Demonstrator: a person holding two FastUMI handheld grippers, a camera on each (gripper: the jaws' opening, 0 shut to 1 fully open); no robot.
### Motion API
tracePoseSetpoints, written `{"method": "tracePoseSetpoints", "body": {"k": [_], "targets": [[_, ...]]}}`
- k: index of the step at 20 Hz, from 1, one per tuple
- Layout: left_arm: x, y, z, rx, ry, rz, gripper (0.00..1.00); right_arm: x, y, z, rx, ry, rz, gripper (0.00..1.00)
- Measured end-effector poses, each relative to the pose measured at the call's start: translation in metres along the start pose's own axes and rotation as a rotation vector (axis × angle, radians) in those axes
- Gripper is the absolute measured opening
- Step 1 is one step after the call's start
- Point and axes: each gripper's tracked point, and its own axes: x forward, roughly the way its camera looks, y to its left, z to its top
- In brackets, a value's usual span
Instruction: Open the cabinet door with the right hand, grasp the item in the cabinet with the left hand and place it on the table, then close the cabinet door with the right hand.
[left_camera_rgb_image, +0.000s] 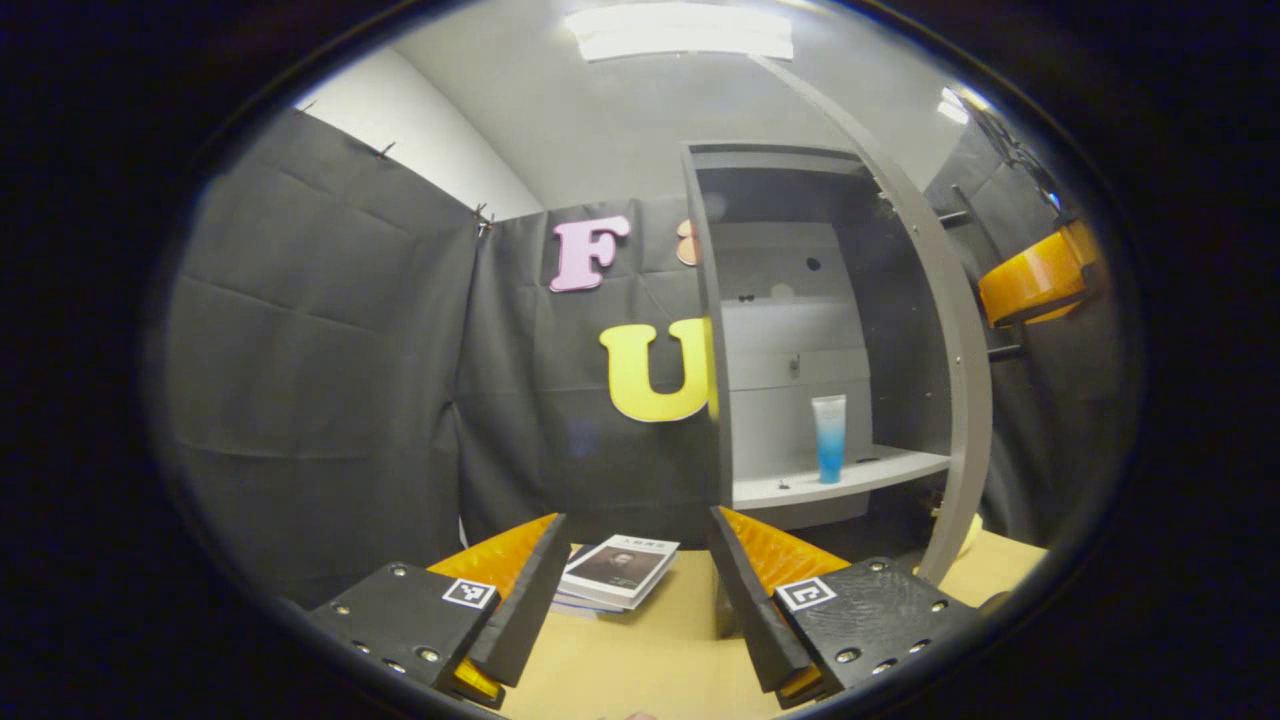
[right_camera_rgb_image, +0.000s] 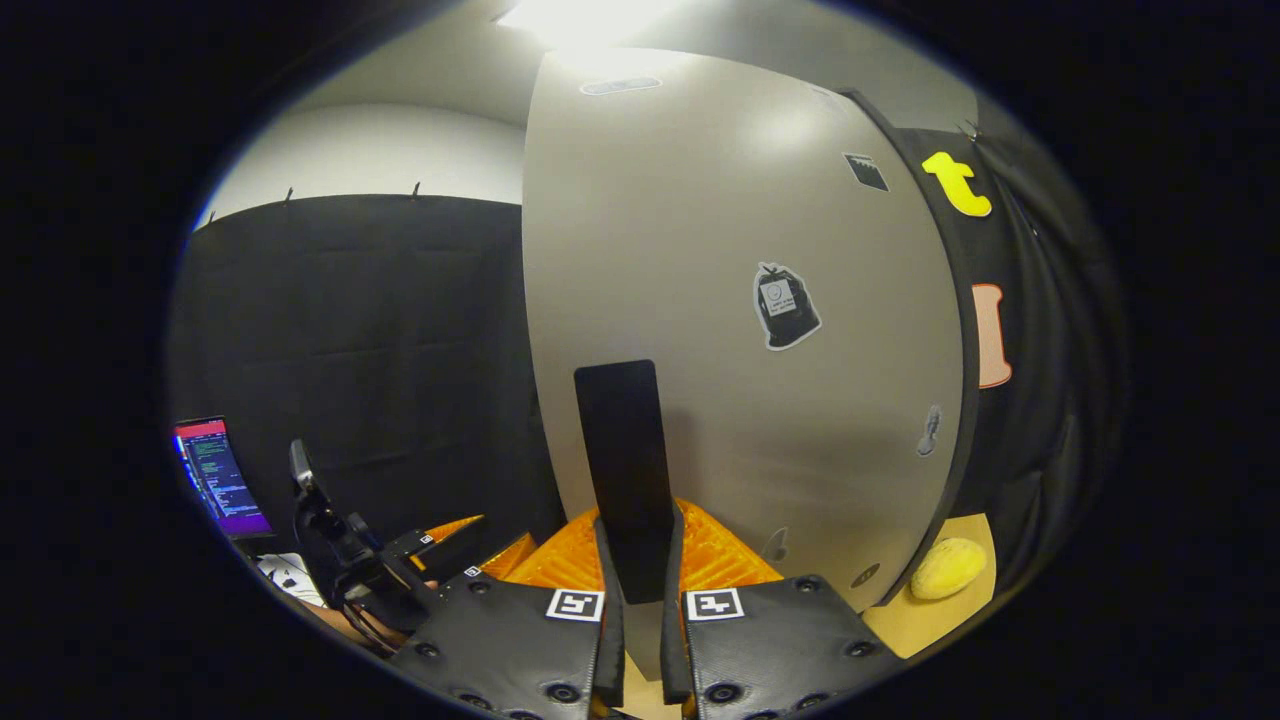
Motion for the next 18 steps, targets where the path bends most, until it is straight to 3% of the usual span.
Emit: {"method": "tracePoseSetpoints", "body": {"k": [2, 3, 7, 10, 11, 15, 16, 18], "targets": [[-0.001, -0.019, 0.0, -0.005, 0.002, -0.024, 0.84, -0.013, -0.002, 0.0, 0.011, -0.01, 0.011, 0.16], [-0.002, -0.028, 0.0, -0.01, 0.004, -0.035, 0.84, -0.018, -0.002, 0.003, 0.03, -0.018, 0.022, 0.07], [-0.005, -0.055, 0.001, -0.024, 0.008, -0.067, 0.84, -0.032, -0.015, 0.002, 0.022, 0.006, 0.02, 0.07], [-0.009, -0.07, 0.006, -0.021, -0.003, -0.086, 0.84, -0.05, -0.027, 0.003, 0.031, 0.005, -0.012, 0.03], [-0.009, -0.076, 0.007, -0.02, -0.001, -0.093, 0.84, -0.056, -0.031, 0.003, 0.032, -0.002, -0.026, 0.07], [-0.01, -0.104, 0.008, -0.04, 0.002, -0.129, 0.84, -0.082, -0.048, 0.003, 0.037, -0.016, -0.089, 0.07], [-0.011, -0.113, 0.009, -0.044, 0.001, -0.14, 0.86, -0.089, -0.055, 0.003, 0.041, -0.021, -0.111, 0.03], [-0.012, -0.13, 0.011, -0.043, -0.002, -0.163, 0.84, -0.096, -0.064, 0.006, 0.035, -0.031, -0.157, 0.07]]}}
